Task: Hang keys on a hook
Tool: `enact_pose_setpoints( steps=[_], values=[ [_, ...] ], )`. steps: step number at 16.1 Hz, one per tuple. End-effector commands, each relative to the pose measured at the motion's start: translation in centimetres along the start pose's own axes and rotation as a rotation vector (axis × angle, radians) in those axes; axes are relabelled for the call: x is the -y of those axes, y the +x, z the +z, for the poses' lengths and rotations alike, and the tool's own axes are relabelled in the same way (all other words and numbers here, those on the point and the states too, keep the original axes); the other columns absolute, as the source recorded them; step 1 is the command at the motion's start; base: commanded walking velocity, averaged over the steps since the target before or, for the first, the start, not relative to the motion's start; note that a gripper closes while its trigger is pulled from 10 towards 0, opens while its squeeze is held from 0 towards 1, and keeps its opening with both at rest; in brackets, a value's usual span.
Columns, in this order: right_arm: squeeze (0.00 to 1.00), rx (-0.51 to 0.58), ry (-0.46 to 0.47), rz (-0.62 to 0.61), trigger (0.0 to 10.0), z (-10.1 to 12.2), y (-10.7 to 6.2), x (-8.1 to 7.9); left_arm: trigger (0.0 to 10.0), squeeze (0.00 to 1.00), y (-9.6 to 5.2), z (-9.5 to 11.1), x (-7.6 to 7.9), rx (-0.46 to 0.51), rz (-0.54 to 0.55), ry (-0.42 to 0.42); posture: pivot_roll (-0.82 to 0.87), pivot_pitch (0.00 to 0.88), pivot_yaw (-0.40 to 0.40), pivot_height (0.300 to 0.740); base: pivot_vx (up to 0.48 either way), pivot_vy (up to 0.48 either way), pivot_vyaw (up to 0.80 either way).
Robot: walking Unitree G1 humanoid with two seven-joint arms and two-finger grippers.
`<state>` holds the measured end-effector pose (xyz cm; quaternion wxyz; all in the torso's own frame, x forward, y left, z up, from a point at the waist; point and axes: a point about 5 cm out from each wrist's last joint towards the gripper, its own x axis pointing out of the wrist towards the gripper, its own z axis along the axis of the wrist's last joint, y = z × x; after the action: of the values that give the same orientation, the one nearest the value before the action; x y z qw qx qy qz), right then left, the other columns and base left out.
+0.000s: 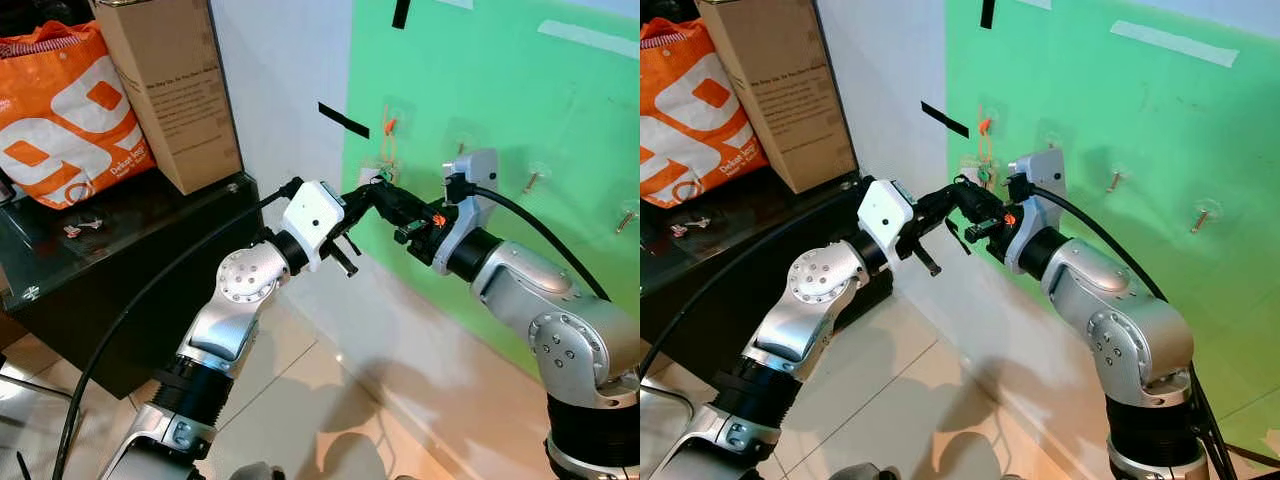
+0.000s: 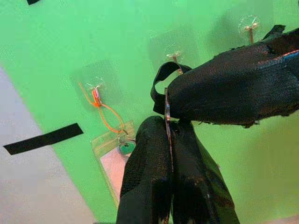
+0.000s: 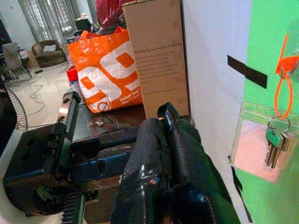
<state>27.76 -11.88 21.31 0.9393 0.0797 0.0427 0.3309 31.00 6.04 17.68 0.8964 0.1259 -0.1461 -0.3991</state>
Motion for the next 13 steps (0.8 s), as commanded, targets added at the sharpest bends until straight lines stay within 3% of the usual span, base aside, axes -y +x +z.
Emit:
enact_pose_setpoints(
  steps=[1,3,4,13],
  values=[
    [0.0,0.005,0.001,0.0,10.0,0.1,-0.2,-0.1,0.0,0.0,0.1,0.4,-0.4,0.011,-0.002,0.011,-0.09,0.0,0.031,0.74,0.0,0.0,0.0],
    [0.0,0.0,-0.004,-0.001,10.0,-0.1,-0.3,-0.1,0.0,0.0,0.0,0.6,-0.6,0.013,-0.013,0.027,-0.09,0.0,0.032,0.74,0.0,0.0,0.0],
    [1.0,-0.008,0.005,0.013,10.0,-0.3,-0.5,-0.1,0.0,0.0,-0.2,0.7,-0.7,0.004,-0.032,0.039,-0.09,0.0,0.033,0.74,0.0,0.0,0.0],
    [1.0,-0.066,0.01,-0.017,10.0,-1.5,-1.6,1.2,0.0,0.0,-0.9,0.6,-1.1,-0.028,-0.058,0.043,-0.09,0.0,0.026,0.74,0.0,0.0,0.0]
  ],
)
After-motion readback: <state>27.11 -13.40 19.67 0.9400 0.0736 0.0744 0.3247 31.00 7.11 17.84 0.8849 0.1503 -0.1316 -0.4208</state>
